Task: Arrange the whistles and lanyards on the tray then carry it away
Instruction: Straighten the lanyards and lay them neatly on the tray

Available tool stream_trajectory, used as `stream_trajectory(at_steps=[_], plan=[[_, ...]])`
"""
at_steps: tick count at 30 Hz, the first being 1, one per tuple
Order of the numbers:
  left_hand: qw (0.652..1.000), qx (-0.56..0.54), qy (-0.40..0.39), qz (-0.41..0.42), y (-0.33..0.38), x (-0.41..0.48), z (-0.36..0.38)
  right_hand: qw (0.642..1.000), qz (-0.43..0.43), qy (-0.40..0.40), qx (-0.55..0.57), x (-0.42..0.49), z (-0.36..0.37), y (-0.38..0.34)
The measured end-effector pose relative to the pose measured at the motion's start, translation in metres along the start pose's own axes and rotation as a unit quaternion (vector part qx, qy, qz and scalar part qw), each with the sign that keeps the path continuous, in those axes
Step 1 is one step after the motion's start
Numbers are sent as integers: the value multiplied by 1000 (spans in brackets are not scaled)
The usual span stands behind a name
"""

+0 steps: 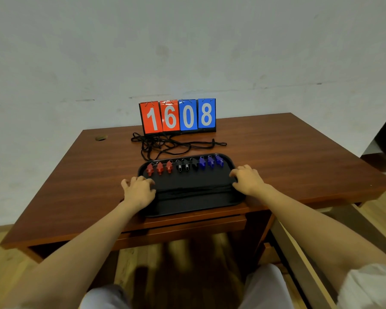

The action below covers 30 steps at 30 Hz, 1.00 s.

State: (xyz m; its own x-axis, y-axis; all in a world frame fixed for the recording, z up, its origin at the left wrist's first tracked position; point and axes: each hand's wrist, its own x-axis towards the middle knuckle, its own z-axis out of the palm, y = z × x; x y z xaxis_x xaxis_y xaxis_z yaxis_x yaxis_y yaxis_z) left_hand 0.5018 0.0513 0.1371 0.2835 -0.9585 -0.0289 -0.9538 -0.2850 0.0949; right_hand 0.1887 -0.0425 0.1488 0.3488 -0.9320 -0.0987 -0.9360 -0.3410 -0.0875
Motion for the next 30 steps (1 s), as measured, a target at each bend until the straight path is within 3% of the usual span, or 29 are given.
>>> stream_trajectory(at_steps=[9, 20, 24, 30], plan=[[998, 6, -41, 41, 17, -6, 13, 998, -17, -54, 6, -1, 6, -11], [992, -60, 10, 110, 56, 39, -4, 991, -110, 31, 69, 56, -28, -60], [989, -108, 22, 94, 53, 81, -21, 989, -112, 35, 95, 98, -39, -77], [995, -88, 9, 42, 25, 152, -26, 985, -123, 6, 124, 168, -38, -101]])
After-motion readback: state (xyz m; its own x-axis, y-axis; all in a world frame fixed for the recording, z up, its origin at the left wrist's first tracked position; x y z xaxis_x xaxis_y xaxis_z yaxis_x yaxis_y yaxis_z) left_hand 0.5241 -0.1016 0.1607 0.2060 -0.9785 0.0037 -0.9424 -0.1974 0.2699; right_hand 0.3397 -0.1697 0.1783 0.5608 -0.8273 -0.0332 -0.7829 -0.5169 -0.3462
